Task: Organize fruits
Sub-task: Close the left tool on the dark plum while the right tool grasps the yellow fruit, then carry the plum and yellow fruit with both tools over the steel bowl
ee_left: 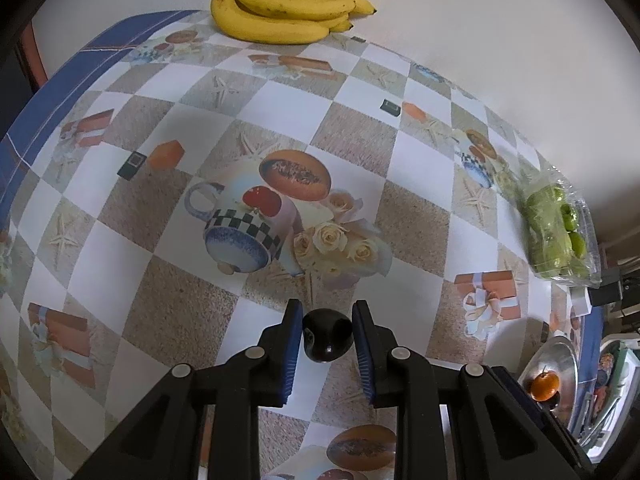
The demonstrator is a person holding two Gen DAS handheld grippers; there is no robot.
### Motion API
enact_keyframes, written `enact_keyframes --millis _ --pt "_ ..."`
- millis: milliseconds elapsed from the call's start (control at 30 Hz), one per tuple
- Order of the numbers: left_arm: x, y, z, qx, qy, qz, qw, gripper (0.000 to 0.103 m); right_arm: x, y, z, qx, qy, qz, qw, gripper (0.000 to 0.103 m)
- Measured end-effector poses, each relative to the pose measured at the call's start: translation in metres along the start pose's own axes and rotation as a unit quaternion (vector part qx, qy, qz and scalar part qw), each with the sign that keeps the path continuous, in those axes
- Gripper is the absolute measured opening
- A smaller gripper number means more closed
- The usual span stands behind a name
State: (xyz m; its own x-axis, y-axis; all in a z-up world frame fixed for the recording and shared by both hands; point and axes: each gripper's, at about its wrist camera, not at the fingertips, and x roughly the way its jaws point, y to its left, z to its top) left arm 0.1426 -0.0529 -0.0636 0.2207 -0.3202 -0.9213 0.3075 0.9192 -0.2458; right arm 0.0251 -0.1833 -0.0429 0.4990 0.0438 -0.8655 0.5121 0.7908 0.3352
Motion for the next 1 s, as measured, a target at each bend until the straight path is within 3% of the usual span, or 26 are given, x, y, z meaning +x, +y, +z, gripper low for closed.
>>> enact_keyframes --millis 1000 --pt "-0.062 -0.023 -0.055 0.052 -0.036 0.007 0.9980 0.027 -0.064 -0.015 -0.051 0.008 -0.016 -0.002 1.000 0.026"
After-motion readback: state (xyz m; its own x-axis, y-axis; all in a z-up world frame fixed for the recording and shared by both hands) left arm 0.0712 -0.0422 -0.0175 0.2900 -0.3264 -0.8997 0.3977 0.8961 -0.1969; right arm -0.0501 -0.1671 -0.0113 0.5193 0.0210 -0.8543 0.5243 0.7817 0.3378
